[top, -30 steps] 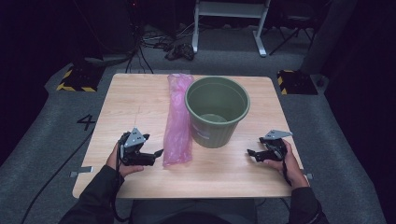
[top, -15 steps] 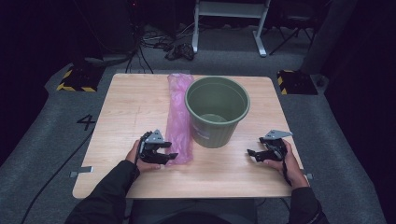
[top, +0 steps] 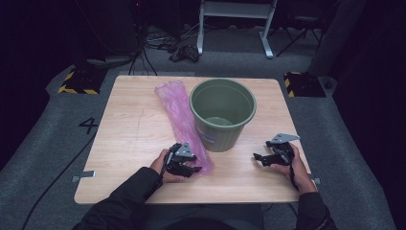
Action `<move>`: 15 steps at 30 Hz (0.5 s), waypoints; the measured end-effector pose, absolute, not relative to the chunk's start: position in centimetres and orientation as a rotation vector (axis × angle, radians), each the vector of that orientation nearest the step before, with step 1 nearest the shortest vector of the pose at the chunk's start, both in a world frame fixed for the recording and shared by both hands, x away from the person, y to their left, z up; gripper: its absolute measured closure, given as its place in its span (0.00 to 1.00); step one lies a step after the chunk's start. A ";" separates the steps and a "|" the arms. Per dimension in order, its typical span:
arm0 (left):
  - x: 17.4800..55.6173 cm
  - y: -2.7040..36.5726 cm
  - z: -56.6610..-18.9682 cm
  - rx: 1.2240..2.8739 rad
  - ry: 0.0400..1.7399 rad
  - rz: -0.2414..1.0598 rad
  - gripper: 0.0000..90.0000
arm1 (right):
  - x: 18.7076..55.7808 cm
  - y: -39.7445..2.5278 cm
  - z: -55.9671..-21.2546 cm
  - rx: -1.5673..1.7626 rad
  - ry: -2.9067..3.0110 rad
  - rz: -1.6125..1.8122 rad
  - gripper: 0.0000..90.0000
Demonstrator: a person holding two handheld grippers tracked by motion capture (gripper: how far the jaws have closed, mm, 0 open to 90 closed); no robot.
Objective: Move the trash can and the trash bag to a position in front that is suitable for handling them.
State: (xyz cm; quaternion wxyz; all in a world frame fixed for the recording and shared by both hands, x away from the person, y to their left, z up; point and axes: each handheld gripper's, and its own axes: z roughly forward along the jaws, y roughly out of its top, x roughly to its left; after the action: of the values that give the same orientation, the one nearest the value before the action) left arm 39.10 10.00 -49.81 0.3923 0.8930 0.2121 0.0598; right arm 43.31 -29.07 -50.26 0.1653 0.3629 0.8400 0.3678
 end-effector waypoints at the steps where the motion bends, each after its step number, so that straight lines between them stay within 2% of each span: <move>1: 39.0 9.6 -49.8 2.271 0.528 0.154 0.55 | 43.3 -29.1 -50.3 1.034 2.393 1.048 0.18; 9: 38.6 5.8 -50.0 2.267 0.520 0.191 0.52 | 43.3 -29.1 -50.3 1.034 2.393 1.048 0.18; 12: 38.5 4.7 -50.0 2.267 0.520 0.215 0.46 | 43.3 -29.1 -50.3 1.034 2.393 1.048 0.18; 15: 38.2 4.4 -49.4 2.273 0.500 0.238 0.35 | 43.3 -29.1 -50.3 1.032 2.393 1.048 0.18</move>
State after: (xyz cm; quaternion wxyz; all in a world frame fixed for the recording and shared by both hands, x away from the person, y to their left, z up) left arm 38.19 4.41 -49.37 0.3902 0.8946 0.1967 0.0938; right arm 43.30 -29.08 -50.26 0.1654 0.3625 0.8401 0.3681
